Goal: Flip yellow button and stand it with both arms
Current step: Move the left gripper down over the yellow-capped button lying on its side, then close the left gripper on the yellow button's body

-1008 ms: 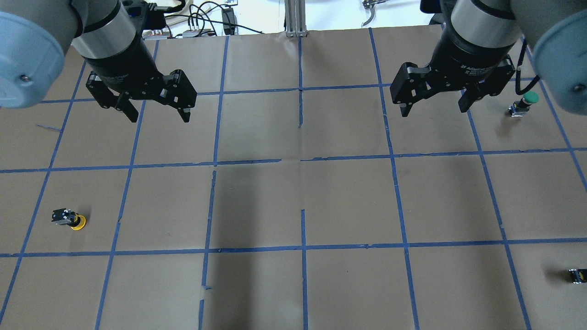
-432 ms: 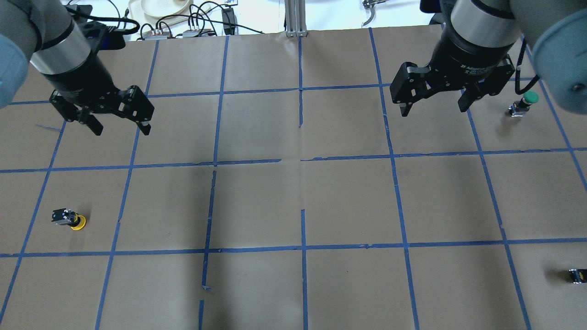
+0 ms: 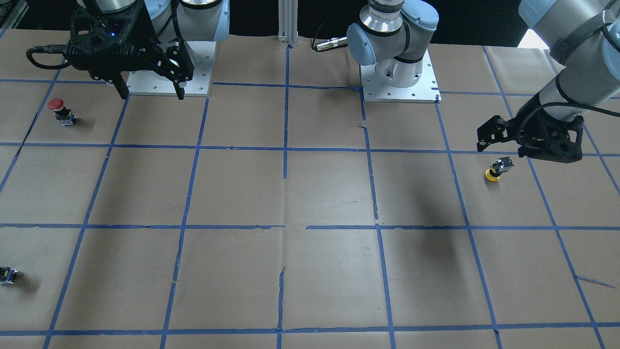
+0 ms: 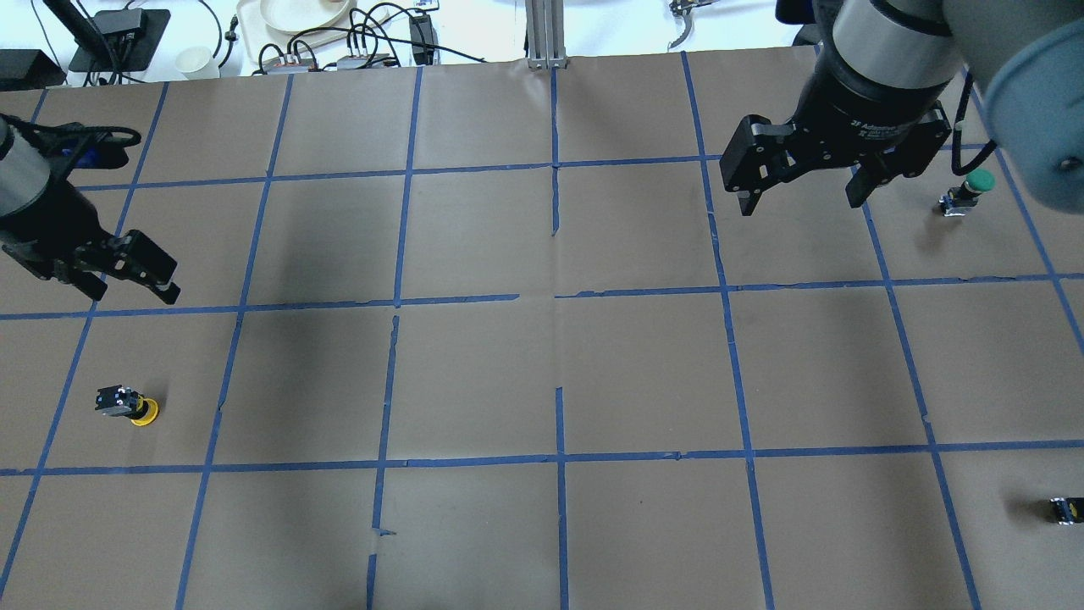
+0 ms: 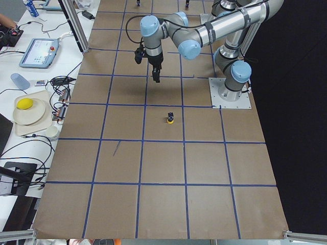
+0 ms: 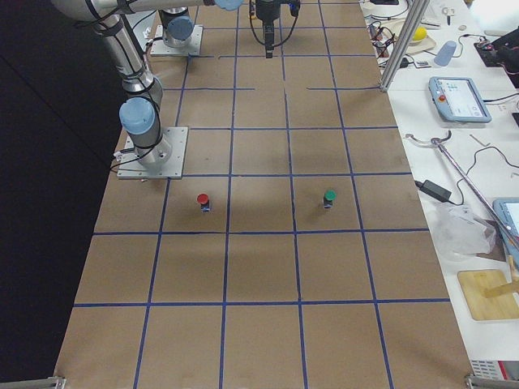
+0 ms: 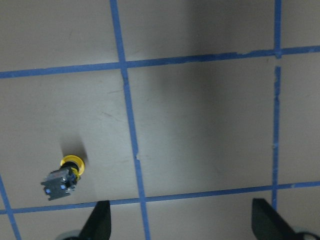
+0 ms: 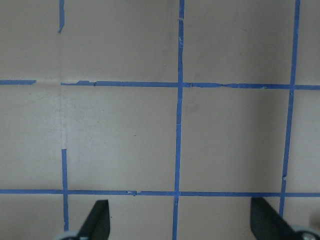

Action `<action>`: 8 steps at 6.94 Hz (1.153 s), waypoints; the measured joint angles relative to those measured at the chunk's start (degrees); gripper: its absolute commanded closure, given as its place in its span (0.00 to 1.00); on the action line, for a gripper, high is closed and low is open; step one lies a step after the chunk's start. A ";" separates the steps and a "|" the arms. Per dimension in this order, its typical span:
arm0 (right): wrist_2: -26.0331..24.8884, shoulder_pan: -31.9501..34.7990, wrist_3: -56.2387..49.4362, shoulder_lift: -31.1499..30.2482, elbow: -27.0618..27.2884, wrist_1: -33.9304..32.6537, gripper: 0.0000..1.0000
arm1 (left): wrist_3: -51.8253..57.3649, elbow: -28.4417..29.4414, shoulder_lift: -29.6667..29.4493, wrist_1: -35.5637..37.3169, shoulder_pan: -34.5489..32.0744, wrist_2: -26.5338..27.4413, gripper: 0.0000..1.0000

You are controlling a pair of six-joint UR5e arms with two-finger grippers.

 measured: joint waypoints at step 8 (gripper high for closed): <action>0.00 0.00 -0.17 0.03 0.06 0.18 0.01 | 62.06 -17.84 -3.41 25.21 13.99 0.08 0.02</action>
